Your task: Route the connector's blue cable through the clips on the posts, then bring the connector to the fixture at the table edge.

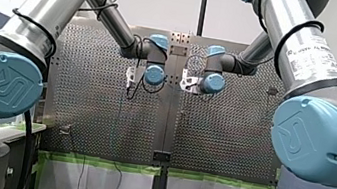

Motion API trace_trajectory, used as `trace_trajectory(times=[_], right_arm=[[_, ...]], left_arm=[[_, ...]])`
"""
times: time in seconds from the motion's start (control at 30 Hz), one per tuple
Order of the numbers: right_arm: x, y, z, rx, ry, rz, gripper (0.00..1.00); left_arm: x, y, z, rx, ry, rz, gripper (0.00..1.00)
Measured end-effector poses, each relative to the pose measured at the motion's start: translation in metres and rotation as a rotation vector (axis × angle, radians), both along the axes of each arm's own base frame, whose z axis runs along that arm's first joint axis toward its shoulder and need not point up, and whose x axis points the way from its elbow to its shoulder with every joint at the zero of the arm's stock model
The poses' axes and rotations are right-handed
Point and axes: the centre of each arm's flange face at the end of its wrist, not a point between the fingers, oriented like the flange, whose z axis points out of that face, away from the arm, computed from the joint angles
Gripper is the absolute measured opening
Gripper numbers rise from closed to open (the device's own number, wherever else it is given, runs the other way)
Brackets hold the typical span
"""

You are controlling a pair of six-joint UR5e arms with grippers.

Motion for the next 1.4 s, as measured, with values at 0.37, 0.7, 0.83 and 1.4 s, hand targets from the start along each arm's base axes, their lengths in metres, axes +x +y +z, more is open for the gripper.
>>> trace_trajectory(times=[0.37,0.7,0.83,1.4], right_arm=[[-0.012,0.01,-0.023,0.045,0.035,-0.025,0.0],[-0.02,0.017,-0.038,0.075,0.059,-0.049,0.0],[-0.02,0.02,-0.039,0.085,0.071,-0.051,0.0],[-0.037,0.048,-0.009,0.06,0.06,-0.066,0.0]], left_arm=[[0.0,-0.013,-0.055,0.029,0.06,-0.024,0.07],[-0.009,-0.026,-0.078,0.027,0.071,-0.048,0.07],[-0.015,-0.027,-0.083,0.03,0.075,-0.051,0.07],[-0.046,-0.037,-0.102,0.043,0.097,-0.089,0.07]])
